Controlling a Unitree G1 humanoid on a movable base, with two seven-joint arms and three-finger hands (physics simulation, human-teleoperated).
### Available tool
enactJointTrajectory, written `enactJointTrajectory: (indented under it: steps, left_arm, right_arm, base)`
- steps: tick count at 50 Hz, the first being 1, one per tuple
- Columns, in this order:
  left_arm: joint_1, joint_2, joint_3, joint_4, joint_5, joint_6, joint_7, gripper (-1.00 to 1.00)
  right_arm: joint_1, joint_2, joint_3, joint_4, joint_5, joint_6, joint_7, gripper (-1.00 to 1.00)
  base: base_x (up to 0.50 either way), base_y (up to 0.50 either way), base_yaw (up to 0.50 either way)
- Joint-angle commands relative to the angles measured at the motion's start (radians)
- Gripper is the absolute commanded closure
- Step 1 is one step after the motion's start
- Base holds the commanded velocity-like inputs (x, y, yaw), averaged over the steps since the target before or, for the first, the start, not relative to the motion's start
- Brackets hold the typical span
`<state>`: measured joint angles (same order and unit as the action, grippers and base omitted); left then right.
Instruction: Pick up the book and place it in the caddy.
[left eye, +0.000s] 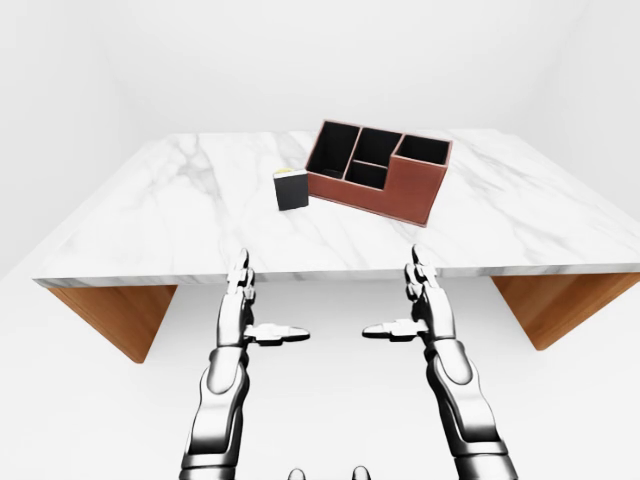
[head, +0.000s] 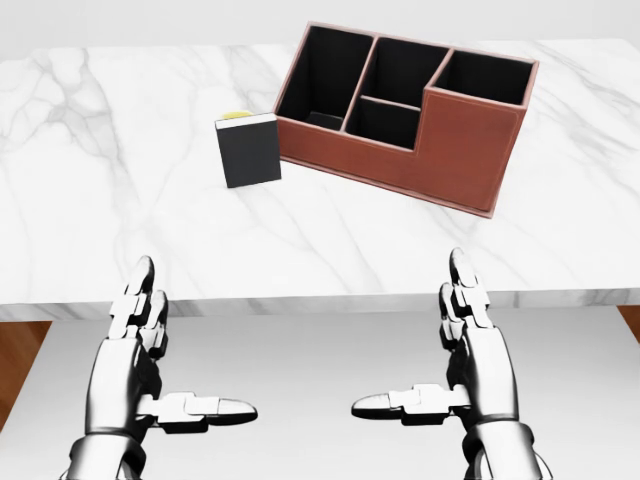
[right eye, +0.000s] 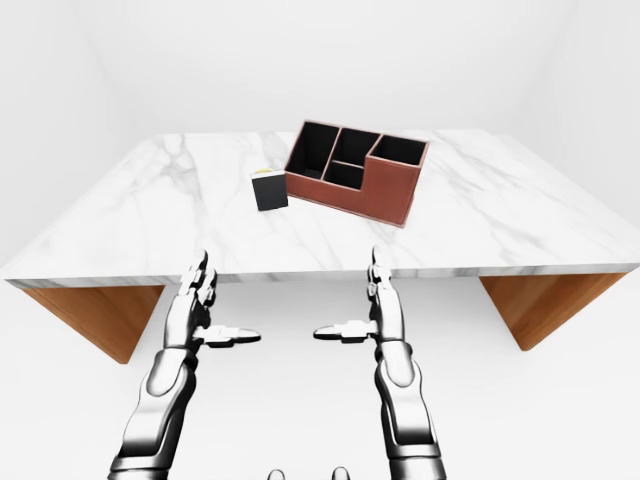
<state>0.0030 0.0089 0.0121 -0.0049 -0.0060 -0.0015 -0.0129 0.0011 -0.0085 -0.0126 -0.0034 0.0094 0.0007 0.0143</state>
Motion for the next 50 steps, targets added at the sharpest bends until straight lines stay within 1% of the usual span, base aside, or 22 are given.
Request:
enactJointTrajectory:
  steps: [1,2,6,8,10,13,14,17,19,21,23,24,29,31,33,46,47,48,50]
  left_arm:
    - [0.022,0.011,0.018,-0.038,0.007,-0.008,-0.023,-1.00]
    - [0.022,0.011,0.021,-0.038,0.008,-0.010,-0.023,-1.00]
    - [0.031,0.011,0.021,-0.052,0.011,-0.009,-0.026,-1.00]
    - [0.042,0.009,0.017,-0.070,0.017,-0.008,-0.028,-1.00]
    - [0.048,0.007,0.018,-0.087,0.012,0.002,-0.034,-1.00]
    - [0.057,0.006,0.017,-0.107,0.010,0.010,-0.038,-1.00]
    - [0.059,0.006,0.017,-0.111,0.010,0.011,-0.039,-1.00]
    - [0.063,0.006,0.016,-0.117,0.013,0.011,-0.039,-1.00]
    - [0.068,0.005,0.014,-0.124,0.017,0.011,-0.039,-1.00]
    - [0.071,0.005,0.012,-0.130,0.021,0.010,-0.039,-1.00]
    - [0.073,0.005,0.010,-0.137,0.025,0.013,-0.041,-1.00]
    - [0.072,0.006,0.009,-0.139,0.026,0.013,-0.042,-1.00]
    - [0.074,0.006,0.008,-0.137,0.030,0.010,-0.046,-1.00]
    - [0.075,0.005,0.009,-0.138,0.031,0.010,-0.047,-1.00]
    - [0.078,0.005,0.008,-0.144,0.031,0.012,-0.048,-1.00]
    - [0.087,0.005,0.010,-0.144,0.029,0.004,-0.056,-1.00]
    - [0.088,0.005,0.010,-0.144,0.029,0.004,-0.057,-1.00]
    - [0.089,0.005,0.010,-0.144,0.028,0.003,-0.057,-1.00]
    - [0.089,0.005,0.010,-0.141,0.027,0.002,-0.058,-1.00]
  right_arm:
    - [0.006,-0.011,-0.022,-0.010,0.016,-0.002,0.033,-1.00]
    - [0.008,-0.012,-0.023,-0.004,0.014,-0.008,0.035,-1.00]
    - [0.015,-0.011,-0.021,-0.016,0.013,-0.005,0.041,-1.00]
    - [0.016,-0.012,-0.019,-0.007,0.009,-0.014,0.048,-1.00]
    - [0.017,-0.013,-0.020,-0.006,0.003,-0.014,0.050,-1.00]
    - [0.024,-0.014,-0.018,-0.027,-0.002,-0.008,0.057,-1.00]
    - [0.025,-0.014,-0.019,-0.037,-0.003,-0.001,0.058,-1.00]
    - [0.028,-0.019,-0.018,-0.051,-0.018,0.004,0.063,-1.00]
    - [0.029,-0.018,-0.018,-0.049,-0.029,0.000,0.062,-1.00]
    - [0.028,-0.018,-0.020,-0.056,-0.034,0.009,0.062,-1.00]
    - [0.029,-0.019,-0.020,-0.062,-0.040,0.010,0.063,-1.00]
    - [0.033,-0.019,-0.019,-0.078,-0.042,0.018,0.065,-1.00]
    - [0.032,-0.019,-0.021,-0.099,-0.047,0.032,0.071,-1.00]
    - [0.031,-0.019,-0.021,-0.099,-0.050,0.030,0.071,-1.00]
    - [0.032,-0.019,-0.020,-0.107,-0.054,0.035,0.073,-1.00]
    - [0.039,-0.017,-0.008,-0.131,-0.078,0.046,0.078,-1.00]
    - [0.039,-0.017,-0.007,-0.133,-0.080,0.049,0.079,-1.00]
    - [0.040,-0.018,-0.003,-0.138,-0.085,0.062,0.085,-1.00]
    - [0.037,-0.016,-0.004,-0.143,-0.089,0.069,0.080,-1.00]
  base:
    - [0.00,0.00,0.00]
    - [0.00,0.00,0.00]
    - [0.00,0.00,0.00]
    - [0.00,0.00,0.00]
    - [0.00,0.00,0.00]
    - [0.00,0.00,0.00]
    - [0.00,0.00,0.00]
    - [0.00,0.00,0.00]
    - [0.00,0.00,0.00]
    - [0.00,0.00,0.00]
    - [0.10,0.50,0.00]
    - [0.11,0.50,0.00]
    - [0.11,0.50,0.00]
    - [0.11,0.50,0.00]
    - [0.11,0.50,0.00]
    - [0.11,0.50,0.00]
    - [0.11,0.50,0.00]
    - [0.11,0.50,0.00]
    - [0.11,0.50,0.00]
